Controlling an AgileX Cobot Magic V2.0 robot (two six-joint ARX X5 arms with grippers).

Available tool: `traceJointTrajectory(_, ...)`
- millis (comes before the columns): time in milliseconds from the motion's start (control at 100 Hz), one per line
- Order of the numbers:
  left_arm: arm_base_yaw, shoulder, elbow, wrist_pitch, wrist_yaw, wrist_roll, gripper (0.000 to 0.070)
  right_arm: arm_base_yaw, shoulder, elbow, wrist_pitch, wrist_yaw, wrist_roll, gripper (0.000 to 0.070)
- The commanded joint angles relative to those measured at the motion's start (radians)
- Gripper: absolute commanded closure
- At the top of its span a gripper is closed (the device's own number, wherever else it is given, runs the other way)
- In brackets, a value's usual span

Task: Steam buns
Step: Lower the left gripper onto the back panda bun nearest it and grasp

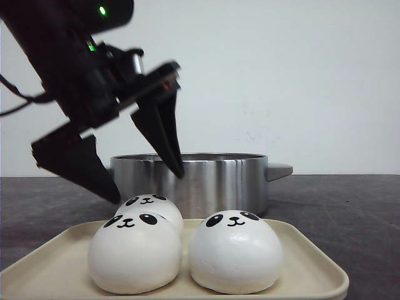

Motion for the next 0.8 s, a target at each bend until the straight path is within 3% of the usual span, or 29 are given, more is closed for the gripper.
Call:
traceJointTrajectory(0,-0.011,0.032,0.013,0.011,-0.005,-0.010,0.0213,0.010,0.009,0.011,-0.004,0.005,-0.005,0.0688)
traceJointTrajectory(70,-0.011,0.056,0.013,0.011,-0.005,-0.009,0.0272,0.010,0.009,0.011,-0.012,0.005,-0.003,0.0688)
traceJointTrajectory(490,-0.012,0.105,0.013,0.009,-0.085,-0.010,0.0281,0.010,0.009,0.011,-0.044,0.004,-0.002,0.0688)
traceJointTrajectory(530,-0.012,0.105,0.013,0.006,-0.100,-0.009,0.0360,0.010,0.009,0.011,-0.046,0.004,-0.002,0.0688)
traceJointTrajectory(610,-0.012,0.105,0.013,0.004,-0.103,-0.009,0.0700,0.010,0.009,0.011,-0.051,0.004,-0.003,0.0688)
traceJointTrajectory(790,-0.012,0.104,0.013,0.010,-0.130,-0.005,0.0690,0.010,0.009,0.011,-0.070,0.005,-0.003,0.0688)
